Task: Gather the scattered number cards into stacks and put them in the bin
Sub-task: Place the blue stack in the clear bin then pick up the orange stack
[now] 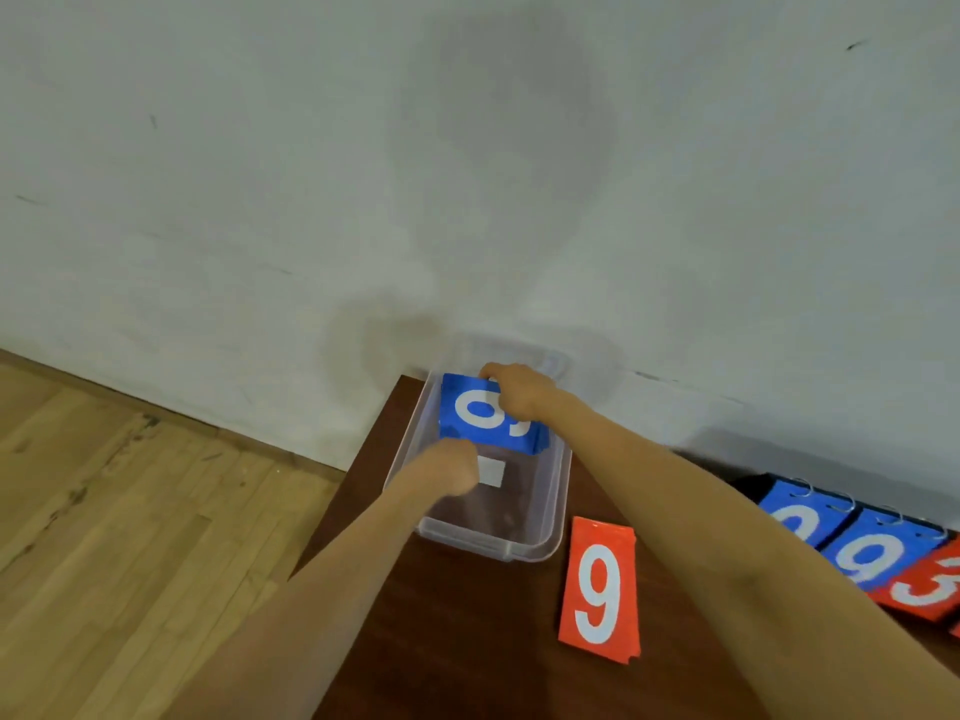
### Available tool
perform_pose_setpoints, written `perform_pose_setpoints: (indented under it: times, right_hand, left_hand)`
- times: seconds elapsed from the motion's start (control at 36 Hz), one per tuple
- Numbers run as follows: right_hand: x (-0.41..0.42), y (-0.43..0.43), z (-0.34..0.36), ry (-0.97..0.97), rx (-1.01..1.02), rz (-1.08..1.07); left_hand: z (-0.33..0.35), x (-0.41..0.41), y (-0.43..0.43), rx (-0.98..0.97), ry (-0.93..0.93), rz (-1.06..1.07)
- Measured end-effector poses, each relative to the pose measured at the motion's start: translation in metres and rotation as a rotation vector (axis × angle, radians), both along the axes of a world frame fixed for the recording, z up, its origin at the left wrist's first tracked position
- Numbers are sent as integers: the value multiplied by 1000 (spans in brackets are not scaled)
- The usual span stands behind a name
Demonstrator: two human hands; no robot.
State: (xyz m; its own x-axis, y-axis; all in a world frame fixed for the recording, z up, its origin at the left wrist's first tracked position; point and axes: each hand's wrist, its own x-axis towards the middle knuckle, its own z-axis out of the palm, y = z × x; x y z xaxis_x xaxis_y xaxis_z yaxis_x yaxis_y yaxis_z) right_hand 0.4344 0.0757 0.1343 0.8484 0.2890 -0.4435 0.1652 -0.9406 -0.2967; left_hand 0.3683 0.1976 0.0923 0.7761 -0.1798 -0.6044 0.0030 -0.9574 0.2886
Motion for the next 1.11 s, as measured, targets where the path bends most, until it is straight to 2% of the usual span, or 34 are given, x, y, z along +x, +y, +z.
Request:
perform_pose_setpoints:
  times: [0.17,0.31,0.42,0.5,0.67,0.81,0.86,1.0,1.11]
  right_hand:
    - [11,-3,-43,60,9,-13]
    - [17,-4,-55,15,10,32]
    - [19,-4,-62,-64,-121,145]
    - [18,-1,-65,-145,-226,236]
    - [12,3,-63,-189,-284,350]
    - [2,8,-70,-145,-535,485]
    - [-1,11,-77,-136,-583,483]
    - [-1,18,-77,-186,-566,457]
    - [-3,17,-81,-154,-544,371]
  left_hand:
    - [-16,9,-7,-2,153,-142]
    - [-20,17,-9,61,230,-255]
    - [-27,21,-12,109,252,-300]
    - [-28,22,-16,119,236,-308]
    - [-30,25,-14,122,204,-277]
    - [-26,23,-10,123,201,-263]
    - [-25,23,-9,125,202,-266]
    - [-29,23,-9,117,184,-222]
    - [-30,23,-9,97,174,-191]
